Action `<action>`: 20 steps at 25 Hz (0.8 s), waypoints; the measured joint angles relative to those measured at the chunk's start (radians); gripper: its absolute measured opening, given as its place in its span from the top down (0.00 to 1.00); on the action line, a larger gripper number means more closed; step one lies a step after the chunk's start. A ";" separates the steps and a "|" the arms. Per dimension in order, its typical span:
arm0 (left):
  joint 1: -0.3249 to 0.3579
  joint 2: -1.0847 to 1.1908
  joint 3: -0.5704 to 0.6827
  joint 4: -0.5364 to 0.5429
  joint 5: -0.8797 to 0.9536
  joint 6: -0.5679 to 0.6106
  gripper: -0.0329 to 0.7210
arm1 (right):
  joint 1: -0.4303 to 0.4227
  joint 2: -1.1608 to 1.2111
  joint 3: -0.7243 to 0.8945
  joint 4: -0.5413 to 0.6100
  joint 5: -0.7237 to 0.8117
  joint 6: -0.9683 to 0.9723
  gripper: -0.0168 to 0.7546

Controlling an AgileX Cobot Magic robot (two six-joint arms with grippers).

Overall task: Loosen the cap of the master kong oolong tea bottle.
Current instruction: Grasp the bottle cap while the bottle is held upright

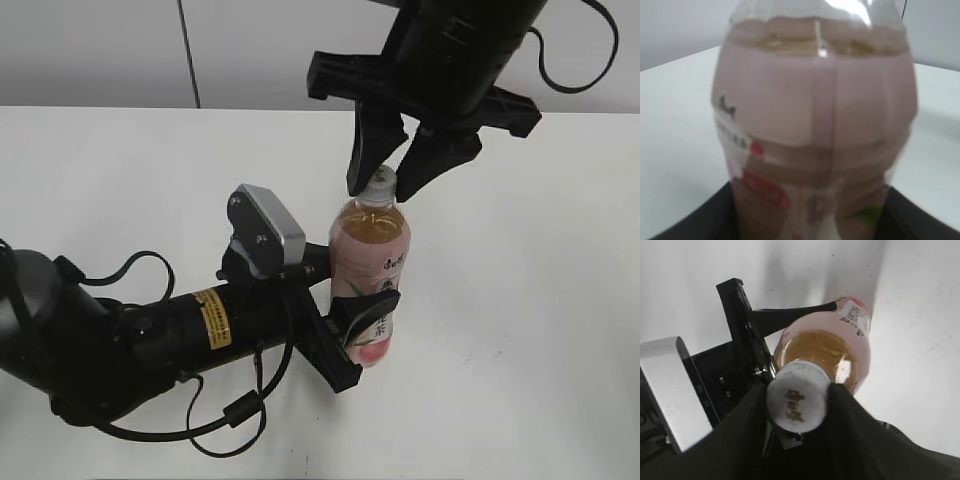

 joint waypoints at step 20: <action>0.000 0.000 0.000 0.006 0.000 0.002 0.45 | 0.000 0.000 -0.002 -0.005 -0.004 -1.186 0.62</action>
